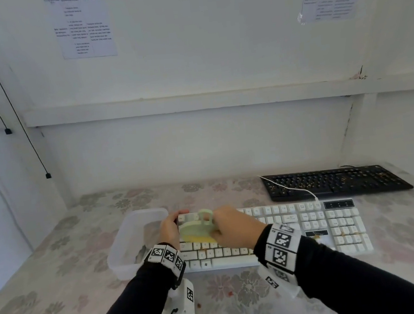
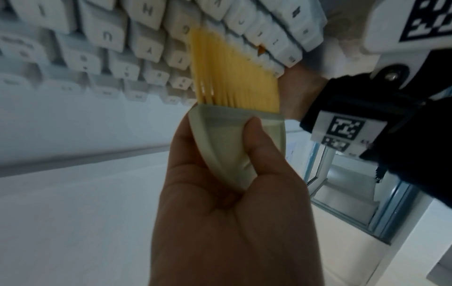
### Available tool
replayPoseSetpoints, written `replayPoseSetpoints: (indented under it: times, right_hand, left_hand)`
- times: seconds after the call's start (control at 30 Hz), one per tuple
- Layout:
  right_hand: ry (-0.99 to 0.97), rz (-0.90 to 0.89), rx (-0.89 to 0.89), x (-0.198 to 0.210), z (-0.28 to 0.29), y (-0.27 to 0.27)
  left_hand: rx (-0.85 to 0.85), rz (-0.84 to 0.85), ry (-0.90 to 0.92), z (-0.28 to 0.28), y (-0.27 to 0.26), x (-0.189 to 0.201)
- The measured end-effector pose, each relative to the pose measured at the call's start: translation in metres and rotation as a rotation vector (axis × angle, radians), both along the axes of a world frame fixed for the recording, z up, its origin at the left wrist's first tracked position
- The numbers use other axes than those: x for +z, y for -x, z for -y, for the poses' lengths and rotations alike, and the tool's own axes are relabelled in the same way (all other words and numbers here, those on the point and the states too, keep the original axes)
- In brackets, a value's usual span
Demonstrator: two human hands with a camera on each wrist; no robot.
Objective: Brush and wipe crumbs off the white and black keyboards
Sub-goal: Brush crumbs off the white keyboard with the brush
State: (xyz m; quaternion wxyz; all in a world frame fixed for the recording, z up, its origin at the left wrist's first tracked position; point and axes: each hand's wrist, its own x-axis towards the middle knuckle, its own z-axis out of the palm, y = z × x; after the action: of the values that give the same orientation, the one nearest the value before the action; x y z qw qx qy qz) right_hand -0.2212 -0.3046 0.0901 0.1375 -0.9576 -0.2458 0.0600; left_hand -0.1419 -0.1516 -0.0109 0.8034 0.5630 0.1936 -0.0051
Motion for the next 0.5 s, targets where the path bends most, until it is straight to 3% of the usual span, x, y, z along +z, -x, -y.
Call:
replayPoseSetpoints:
  times: [0.3,0.5]
  right_hand:
    - [0.149,0.036,-0.014,0.003,0.009,0.001]
    - [0.043,0.121,0.046,0.004,0.014,-0.005]
  left_hand:
    - [-0.003,-0.009,0.035,0.003,0.006,0.005]
    - [0.028,-0.011,0.022,0.001,0.005,0.005]
